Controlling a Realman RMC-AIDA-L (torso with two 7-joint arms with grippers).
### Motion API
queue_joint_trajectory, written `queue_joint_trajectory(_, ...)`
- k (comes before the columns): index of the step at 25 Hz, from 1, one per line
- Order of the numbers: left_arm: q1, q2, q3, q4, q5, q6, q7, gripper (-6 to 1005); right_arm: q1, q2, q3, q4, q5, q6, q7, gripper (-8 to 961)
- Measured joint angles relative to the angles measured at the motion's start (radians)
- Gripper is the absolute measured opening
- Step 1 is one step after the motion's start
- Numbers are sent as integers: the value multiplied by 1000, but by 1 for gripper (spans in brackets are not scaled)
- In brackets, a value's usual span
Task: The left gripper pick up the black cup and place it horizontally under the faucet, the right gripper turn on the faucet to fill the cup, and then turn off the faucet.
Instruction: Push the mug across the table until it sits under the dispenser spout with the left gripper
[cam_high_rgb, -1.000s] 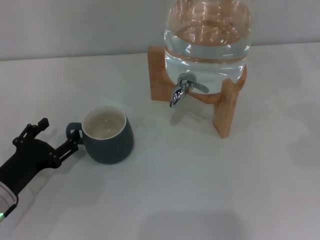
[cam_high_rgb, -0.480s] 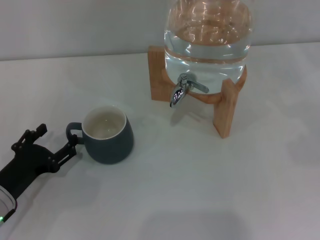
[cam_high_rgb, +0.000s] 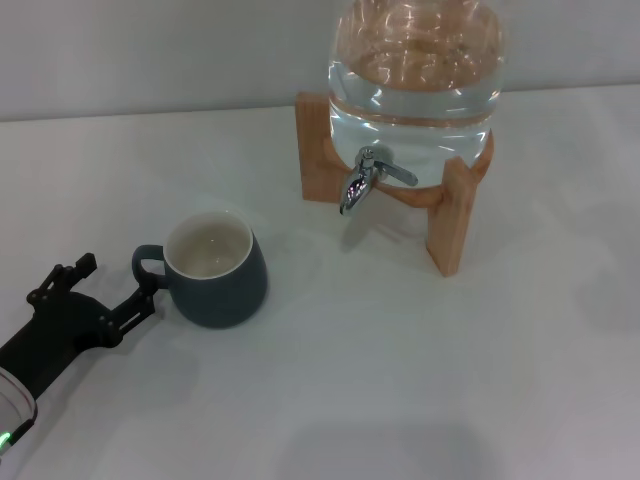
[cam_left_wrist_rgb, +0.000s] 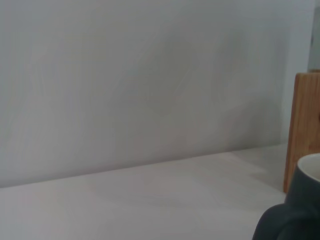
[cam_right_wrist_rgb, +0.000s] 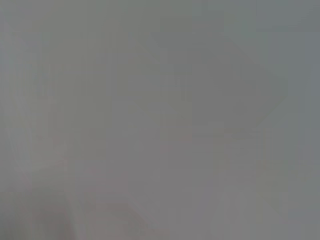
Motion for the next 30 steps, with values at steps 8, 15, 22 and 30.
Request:
queue_joint_trajectory(8,-10,0,0,-1,-12,-4,0,890,-4,0,0,0,0,1,0,841)
queue_joint_trajectory(15,-18,0,0,-1,-12,-5,-1,890,-6,0,0,0,0,1,0,841)
queue_joint_trajectory(22,-31,0,0,-4,-15,0,-1,890,-6,0,0,0,0,5,0,841)
queue_joint_trajectory(30,-40,1,0,-2,-36,9,0,889,-9,0,0,0,0,10,0,841)
